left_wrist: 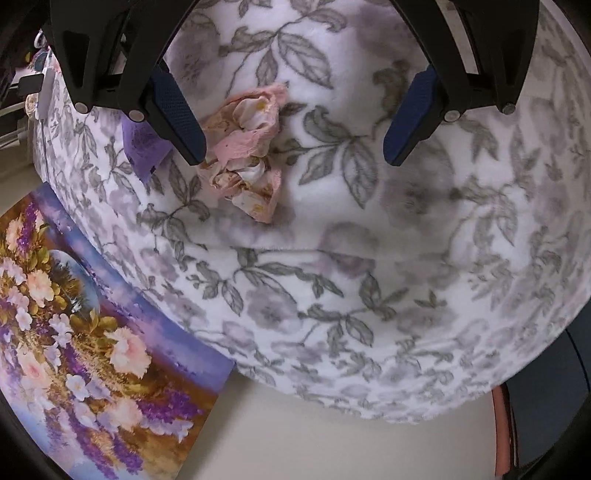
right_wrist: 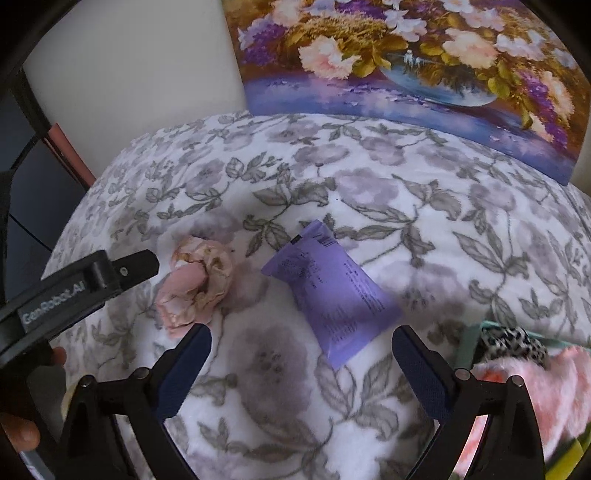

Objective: Organize soft objects
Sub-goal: 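Move both tools back toward the pink scrunchie and purple packet, then grasp the pink scrunchie with the left tool while the right grasps the purple packet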

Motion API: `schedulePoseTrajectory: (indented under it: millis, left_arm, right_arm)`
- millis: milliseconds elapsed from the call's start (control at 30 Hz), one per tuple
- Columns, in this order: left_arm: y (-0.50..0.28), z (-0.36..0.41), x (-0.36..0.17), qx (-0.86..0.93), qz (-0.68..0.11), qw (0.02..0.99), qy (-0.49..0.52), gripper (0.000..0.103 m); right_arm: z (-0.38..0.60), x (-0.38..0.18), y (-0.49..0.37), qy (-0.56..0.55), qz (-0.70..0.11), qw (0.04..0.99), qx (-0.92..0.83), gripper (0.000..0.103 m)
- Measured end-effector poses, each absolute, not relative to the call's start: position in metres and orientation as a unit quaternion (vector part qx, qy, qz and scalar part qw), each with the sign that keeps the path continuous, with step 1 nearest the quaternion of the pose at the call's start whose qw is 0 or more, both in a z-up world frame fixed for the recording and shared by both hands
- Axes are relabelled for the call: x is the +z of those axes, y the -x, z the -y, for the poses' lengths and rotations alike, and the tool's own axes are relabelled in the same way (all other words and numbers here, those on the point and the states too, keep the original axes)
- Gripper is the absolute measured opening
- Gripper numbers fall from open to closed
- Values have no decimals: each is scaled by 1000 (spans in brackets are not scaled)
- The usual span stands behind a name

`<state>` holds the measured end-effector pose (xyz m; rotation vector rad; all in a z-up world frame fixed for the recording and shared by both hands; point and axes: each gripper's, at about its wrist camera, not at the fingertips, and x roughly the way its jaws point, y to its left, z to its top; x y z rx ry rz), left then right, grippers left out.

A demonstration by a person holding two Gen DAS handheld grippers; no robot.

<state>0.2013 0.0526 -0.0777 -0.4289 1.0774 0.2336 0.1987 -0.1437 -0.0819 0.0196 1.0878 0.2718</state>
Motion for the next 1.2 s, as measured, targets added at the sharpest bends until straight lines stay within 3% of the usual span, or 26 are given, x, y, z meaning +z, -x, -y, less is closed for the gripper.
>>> schedulePoseTrajectory:
  millis: [267, 467, 633, 733, 800, 900, 1133, 1200]
  left_arm:
    - [-215, -50, -99, 108, -531, 814, 209, 95]
    - [-220, -44, -108, 105, -546, 808, 194, 84]
    - [-220, -38, -107, 104, -551, 810, 172, 68]
    - [-221, -37, -105, 100, -552, 811, 166, 48]
    - [-222, -35, -104, 89, -552, 813, 165, 29]
    - [-222, -31, -104, 75, -552, 813, 166, 14]
    - [-223, -35, -101, 86, -550, 812, 175, 12]
    - [-222, -38, -100, 90, -549, 812, 175, 12]
  right_arm:
    - [143, -105, -217, -19, -525, 841, 128, 92]
    - [138, -110, -224, 12, -517, 848, 112, 87]
    - [128, -100, -224, 41, -498, 858, 122, 86]
    - [125, -101, -226, 39, -498, 857, 128, 85]
    - [126, -104, -227, 43, -498, 857, 123, 83]
    - [129, -105, -226, 39, -498, 858, 118, 82]
    - [135, -113, -228, 46, -497, 861, 101, 75]
    - [137, -113, -228, 51, -496, 862, 92, 66]
